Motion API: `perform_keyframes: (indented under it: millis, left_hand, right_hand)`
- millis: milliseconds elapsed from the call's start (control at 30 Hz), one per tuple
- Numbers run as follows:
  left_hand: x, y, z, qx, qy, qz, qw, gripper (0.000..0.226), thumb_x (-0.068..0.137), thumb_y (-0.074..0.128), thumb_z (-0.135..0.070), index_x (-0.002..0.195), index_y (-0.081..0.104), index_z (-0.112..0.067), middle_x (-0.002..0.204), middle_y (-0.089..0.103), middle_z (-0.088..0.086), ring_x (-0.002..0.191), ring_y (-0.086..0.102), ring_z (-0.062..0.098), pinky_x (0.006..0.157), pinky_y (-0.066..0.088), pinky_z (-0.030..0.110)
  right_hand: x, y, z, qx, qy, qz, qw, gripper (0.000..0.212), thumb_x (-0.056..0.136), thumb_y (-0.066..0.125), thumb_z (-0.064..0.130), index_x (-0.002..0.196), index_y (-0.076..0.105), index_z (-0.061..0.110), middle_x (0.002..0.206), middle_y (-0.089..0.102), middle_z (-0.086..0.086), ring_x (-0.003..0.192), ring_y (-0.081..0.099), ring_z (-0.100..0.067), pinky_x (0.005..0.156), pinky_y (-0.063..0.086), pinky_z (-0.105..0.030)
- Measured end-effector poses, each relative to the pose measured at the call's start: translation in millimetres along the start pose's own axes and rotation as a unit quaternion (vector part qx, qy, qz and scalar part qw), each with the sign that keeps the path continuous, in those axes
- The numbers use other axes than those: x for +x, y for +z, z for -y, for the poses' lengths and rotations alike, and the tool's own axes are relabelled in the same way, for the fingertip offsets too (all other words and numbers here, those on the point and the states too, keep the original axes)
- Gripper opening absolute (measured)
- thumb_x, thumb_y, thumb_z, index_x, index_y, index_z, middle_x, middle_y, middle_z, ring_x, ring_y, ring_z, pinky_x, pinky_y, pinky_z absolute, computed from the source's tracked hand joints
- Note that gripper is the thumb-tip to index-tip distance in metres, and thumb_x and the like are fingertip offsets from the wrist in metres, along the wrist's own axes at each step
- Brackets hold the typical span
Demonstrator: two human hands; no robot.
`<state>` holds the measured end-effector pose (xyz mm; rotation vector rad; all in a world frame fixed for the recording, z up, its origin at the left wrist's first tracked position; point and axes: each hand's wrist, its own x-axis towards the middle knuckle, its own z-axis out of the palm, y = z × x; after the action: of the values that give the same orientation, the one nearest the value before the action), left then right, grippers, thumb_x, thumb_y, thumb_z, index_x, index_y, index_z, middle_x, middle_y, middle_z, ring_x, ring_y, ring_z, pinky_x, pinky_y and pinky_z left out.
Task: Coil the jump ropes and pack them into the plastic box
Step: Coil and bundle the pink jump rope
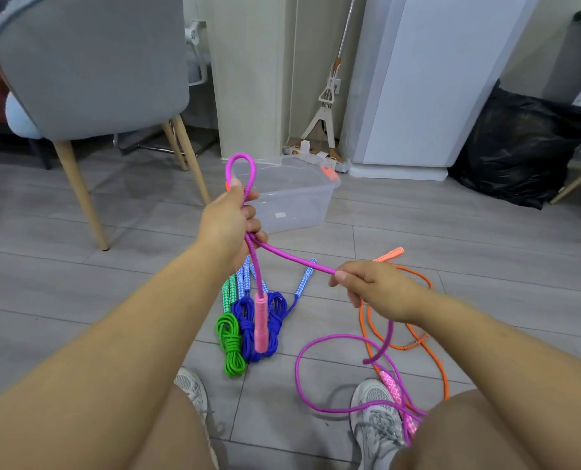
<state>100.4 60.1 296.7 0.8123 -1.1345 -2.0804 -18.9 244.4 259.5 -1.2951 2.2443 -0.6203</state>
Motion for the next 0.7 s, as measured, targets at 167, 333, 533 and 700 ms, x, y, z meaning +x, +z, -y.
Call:
perform_keyframes:
  millis: [167, 333, 533, 700]
  left_hand:
    - [3, -22, -3, 0.07, 0.049, -0.008, 0.996, 0.021, 0.097, 0.05, -0.029, 0.081, 0.047, -0.016, 0.051, 0.029, -0.006, 0.036, 0.024, 0.005, 0.04, 0.031, 0.019]
    - [2, -31, 3, 0.162, 0.069, -0.004, 0.984, 0.028, 0.097, 0.048, -0.031, 0.077, 0.049, -0.013, 0.042, 0.031, -0.009, 0.037, 0.027, 0.007, 0.039, 0.033, 0.02]
    - [-15, -14, 13, 0.233, 0.037, 0.035, 0.971, 0.029, 0.099, 0.044, -0.028, 0.074, 0.044, -0.014, 0.062, 0.054, 0.004, 0.052, 0.053, 0.017, 0.049, 0.047, 0.025]
    - [-24, -1, 21, 0.243, 0.01, 0.092, 0.966, 0.024, 0.1, 0.04, -0.026, 0.08, 0.042, -0.015, 0.079, 0.066, 0.011, 0.07, 0.064, 0.024, 0.071, 0.053, 0.035]
  right_hand:
    - [-13, -13, -32, -0.062, 0.052, -0.013, 0.997, 0.026, 0.097, 0.042, 0.035, 0.081, 0.06, 0.028, 0.075, 0.061, -0.004, 0.066, 0.053, -0.011, 0.072, 0.044, -0.029]
    - [-22, -21, -36, -0.098, 0.063, -0.004, 0.993, 0.021, 0.096, 0.046, 0.034, 0.08, 0.058, 0.029, 0.075, 0.057, 0.006, 0.069, 0.052, -0.007, 0.066, 0.04, -0.024]
    - [-15, -11, 10, 0.002, -0.017, -0.055, 0.998, 0.016, 0.093, 0.052, 0.028, 0.087, 0.063, 0.019, 0.072, 0.06, 0.006, 0.067, 0.055, -0.01, 0.064, 0.043, -0.026]
    - [0, -8, 42, 0.116, -0.055, -0.069, 0.989, 0.024, 0.094, 0.051, 0.02, 0.071, 0.057, 0.021, 0.062, 0.055, 0.007, 0.049, 0.039, -0.004, 0.053, 0.034, -0.021]
